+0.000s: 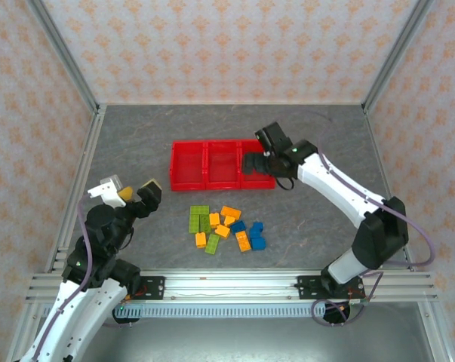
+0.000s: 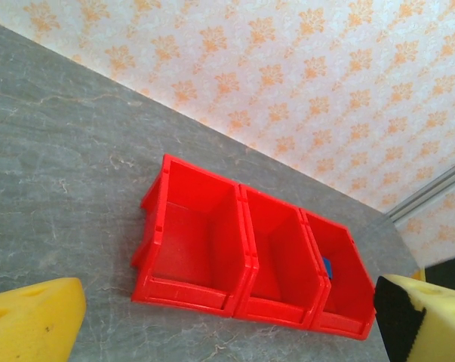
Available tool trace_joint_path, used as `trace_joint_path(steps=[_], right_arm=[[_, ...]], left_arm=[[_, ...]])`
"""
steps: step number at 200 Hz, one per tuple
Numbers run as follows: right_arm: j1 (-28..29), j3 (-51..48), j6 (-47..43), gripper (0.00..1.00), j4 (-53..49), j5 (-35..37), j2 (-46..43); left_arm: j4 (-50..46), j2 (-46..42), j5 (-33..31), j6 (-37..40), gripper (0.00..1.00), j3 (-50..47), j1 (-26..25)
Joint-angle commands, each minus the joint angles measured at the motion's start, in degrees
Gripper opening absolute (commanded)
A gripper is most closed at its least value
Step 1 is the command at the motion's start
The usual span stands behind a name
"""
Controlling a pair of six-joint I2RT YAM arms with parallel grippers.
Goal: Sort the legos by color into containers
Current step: Place the lego in the container, then pick up the lego from the bottom-center of the table.
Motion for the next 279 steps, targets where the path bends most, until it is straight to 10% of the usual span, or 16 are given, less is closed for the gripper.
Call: trace_joint_path(steps=[1, 107, 279], right_arm=[[2.11, -6.00, 5.82, 1.00, -2.63, -1.20, -3.11], [16.35, -24.11, 19.78, 0.69, 5.47, -9.60, -6.78], [17.63, -20.03, 17.70, 0.48, 2.10, -2.67, 3.21]], left_arm=[[2.31, 0.00, 2.06, 0.80, 0.99, -0.79, 0.13], [3.44, 0.87, 4.79, 1.75, 0.99, -1.15, 0.18], [4.60, -0.60, 6.68, 2.04, 0.99, -1.85, 0.18]])
